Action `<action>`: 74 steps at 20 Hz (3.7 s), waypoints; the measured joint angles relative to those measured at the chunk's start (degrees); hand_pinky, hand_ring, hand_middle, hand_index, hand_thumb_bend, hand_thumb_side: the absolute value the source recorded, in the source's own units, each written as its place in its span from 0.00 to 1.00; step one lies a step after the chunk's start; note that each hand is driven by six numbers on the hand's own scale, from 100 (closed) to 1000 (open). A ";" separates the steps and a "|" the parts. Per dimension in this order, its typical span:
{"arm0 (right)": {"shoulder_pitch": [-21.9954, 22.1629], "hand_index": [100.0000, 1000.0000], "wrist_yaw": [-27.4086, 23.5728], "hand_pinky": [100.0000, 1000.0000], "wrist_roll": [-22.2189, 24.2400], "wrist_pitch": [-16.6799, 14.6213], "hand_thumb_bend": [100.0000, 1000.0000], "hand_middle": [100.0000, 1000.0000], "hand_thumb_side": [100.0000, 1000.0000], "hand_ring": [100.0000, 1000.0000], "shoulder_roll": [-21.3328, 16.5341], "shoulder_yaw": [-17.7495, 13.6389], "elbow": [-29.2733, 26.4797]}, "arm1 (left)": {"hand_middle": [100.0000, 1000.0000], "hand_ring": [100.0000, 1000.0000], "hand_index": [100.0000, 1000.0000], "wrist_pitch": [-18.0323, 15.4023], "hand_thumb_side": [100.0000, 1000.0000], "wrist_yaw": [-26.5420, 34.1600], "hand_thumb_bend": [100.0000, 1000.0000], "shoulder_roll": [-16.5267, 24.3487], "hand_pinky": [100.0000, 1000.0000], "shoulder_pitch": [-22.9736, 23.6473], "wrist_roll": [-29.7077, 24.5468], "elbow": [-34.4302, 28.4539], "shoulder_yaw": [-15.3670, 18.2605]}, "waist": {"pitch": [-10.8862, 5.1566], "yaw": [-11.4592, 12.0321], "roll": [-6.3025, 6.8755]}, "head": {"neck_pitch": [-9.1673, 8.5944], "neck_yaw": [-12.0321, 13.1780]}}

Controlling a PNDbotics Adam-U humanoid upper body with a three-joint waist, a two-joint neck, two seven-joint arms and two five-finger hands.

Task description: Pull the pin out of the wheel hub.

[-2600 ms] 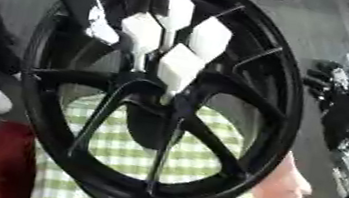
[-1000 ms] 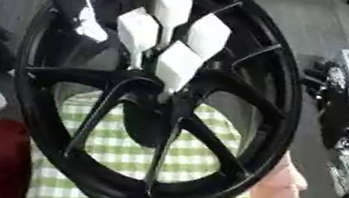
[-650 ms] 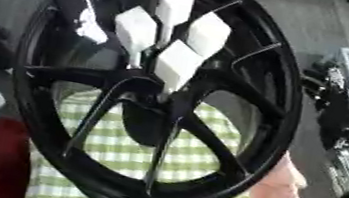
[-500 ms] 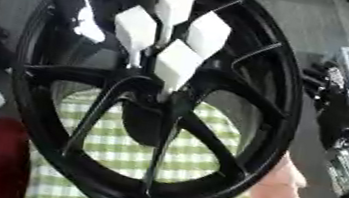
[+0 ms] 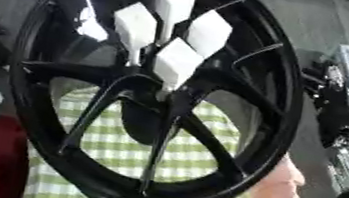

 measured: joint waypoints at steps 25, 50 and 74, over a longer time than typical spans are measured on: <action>-0.02 0.80 0.07 0.95 -0.01 -0.01 0.00 0.72 0.78 0.77 0.46 0.00 0.06 | 0.38 0.49 0.39 1.92 0.00 4.10 0.00 -0.56 0.49 0.63 -0.05 1.40 0.16 | 0.27 -0.26 0.00 | 0.06 -0.36; 1.12 0.80 0.07 0.95 -0.57 -0.52 0.00 0.72 0.76 0.77 -0.19 -0.84 0.17 | 0.27 0.41 0.26 5.59 0.00 12.48 0.00 16.75 0.36 10.63 6.77 -12.28 18.12 | -0.57 2.50 0.37 | 0.06 -2.39; 1.27 0.80 -0.57 0.95 -2.52 -1.37 0.00 0.72 0.74 0.77 -0.64 -2.53 -1.09 | 0.84 0.82 0.88 9.68 0.72 13.24 0.50 28.06 0.74 56.64 39.57 -8.83 45.06 | -0.82 4.26 -2.14 | -1.03 -3.12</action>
